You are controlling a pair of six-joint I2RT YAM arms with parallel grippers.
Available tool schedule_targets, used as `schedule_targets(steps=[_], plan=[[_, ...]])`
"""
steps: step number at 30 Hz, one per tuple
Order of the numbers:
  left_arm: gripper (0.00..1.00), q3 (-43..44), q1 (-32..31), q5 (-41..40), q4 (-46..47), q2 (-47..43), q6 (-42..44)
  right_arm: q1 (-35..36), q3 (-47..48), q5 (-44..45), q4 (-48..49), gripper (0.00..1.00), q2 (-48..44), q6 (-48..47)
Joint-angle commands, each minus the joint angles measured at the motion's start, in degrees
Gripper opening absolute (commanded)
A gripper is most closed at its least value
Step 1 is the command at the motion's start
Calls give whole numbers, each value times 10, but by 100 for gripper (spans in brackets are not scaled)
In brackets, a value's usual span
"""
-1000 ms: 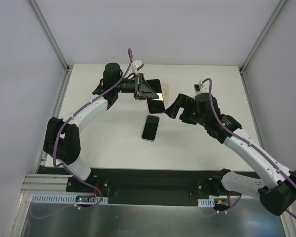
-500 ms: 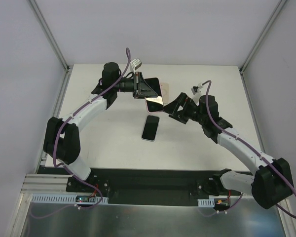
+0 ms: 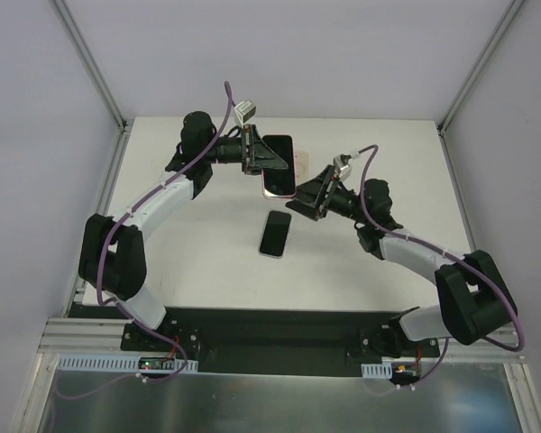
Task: Take the phone out of the phone case
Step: Remove the phone case from the phone.
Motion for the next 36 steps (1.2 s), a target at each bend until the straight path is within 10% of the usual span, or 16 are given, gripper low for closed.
schedule_targets(steps=[1, 11, 20, 24, 27, 31, 36], plan=[[0, -1, -46, 40, 29, -8, -8, 33, 65, 31, 136, 95, 22, 56], [0, -39, -63, 28, 30, -8, 6, 12, 126, 24, 116, 79, 12, 48], [0, -48, -74, 18, 25, 7, 24, 8, 141, 33, 61, 40, -50, 24], [0, -44, -74, 18, 20, 18, 29, 8, 136, 43, 5, 1, -89, -2], [1, -32, -74, 23, 3, 29, 36, 7, 138, 74, -140, 1, -126, -71], [61, -21, -74, 25, -24, 32, 64, 9, 200, 223, -451, 1, -189, -228], [89, 3, -67, 6, -121, 31, 121, 9, 233, 413, -728, 1, -251, -353]])
